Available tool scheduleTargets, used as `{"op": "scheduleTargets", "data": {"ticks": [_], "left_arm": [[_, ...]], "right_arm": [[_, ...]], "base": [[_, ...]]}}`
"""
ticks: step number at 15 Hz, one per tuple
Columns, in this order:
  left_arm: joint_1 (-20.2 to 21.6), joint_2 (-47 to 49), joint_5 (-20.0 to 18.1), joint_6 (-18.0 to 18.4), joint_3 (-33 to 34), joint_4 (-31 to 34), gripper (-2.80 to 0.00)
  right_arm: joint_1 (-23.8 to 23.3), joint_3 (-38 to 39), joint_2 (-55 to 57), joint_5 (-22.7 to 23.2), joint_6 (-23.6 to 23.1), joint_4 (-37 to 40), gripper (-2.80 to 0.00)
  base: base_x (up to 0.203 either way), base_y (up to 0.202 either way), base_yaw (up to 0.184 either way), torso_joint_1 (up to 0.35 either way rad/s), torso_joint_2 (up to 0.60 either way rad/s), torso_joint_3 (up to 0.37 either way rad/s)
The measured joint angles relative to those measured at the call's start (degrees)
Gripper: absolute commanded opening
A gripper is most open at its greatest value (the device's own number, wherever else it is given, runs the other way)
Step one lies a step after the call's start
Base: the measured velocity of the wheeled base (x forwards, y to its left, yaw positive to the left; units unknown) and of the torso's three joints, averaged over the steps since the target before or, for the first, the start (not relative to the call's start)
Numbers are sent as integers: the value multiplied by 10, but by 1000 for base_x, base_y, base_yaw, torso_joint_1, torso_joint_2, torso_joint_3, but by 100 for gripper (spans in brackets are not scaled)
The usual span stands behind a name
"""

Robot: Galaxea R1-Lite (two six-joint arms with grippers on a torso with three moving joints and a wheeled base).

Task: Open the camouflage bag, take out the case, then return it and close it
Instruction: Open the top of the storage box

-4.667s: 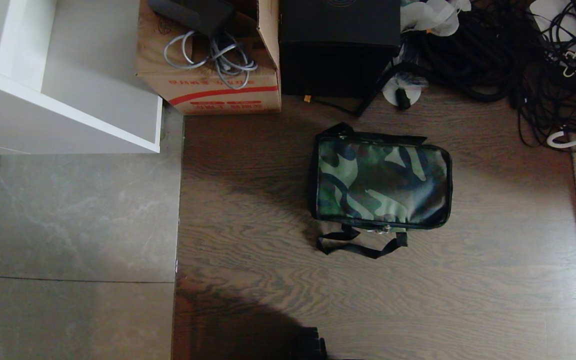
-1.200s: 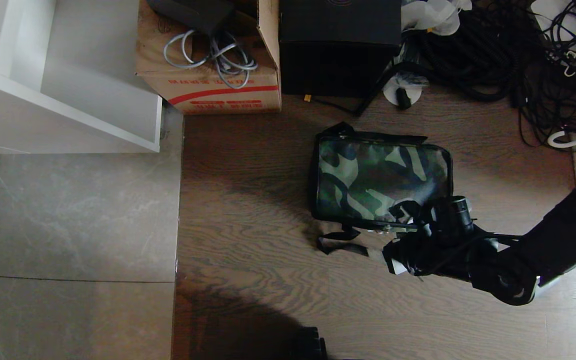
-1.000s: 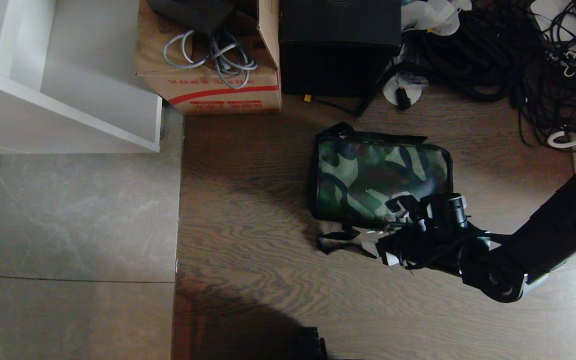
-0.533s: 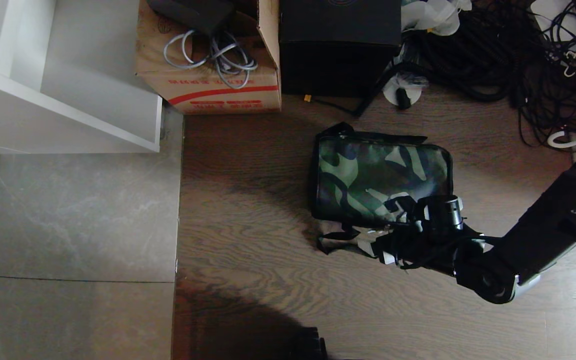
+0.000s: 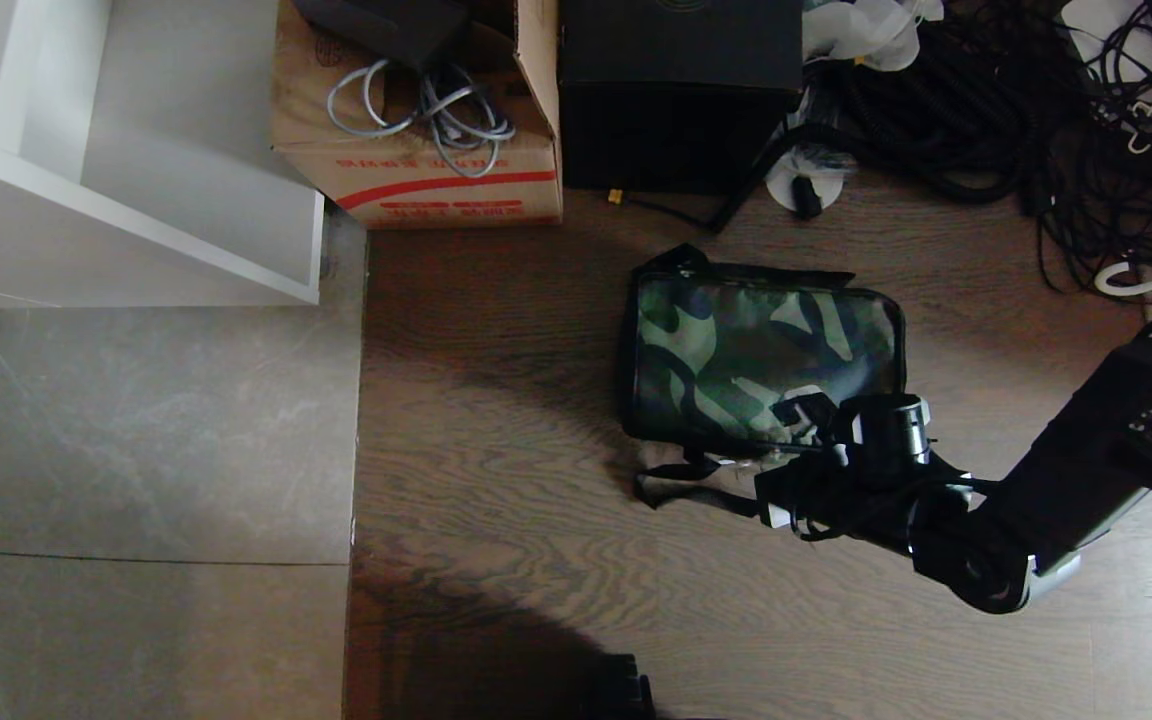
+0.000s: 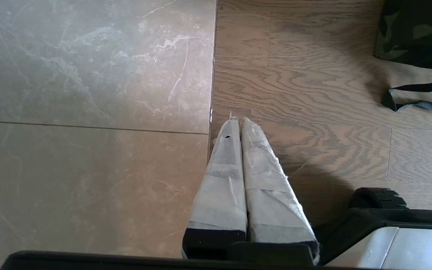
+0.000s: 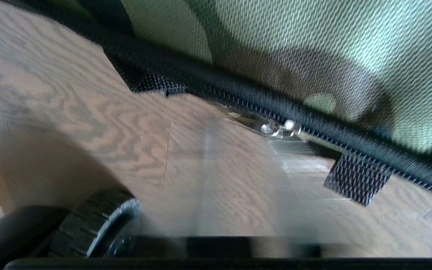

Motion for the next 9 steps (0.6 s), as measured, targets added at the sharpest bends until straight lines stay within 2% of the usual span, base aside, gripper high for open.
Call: {"op": "scheduleTargets", "data": {"ticks": [6, 9], "left_arm": [[0, 0, 0, 0, 0, 0, -280], [0, 0, 0, 0, 0, 0, -280]], "right_arm": [[0, 12, -1, 1, -1, -7, -280], [-1, 46, -19, 22, -19, 6, -280]], "base": [[0, 0, 0, 0, 0, 0], [0, 0, 0, 0, 0, 0]]}}
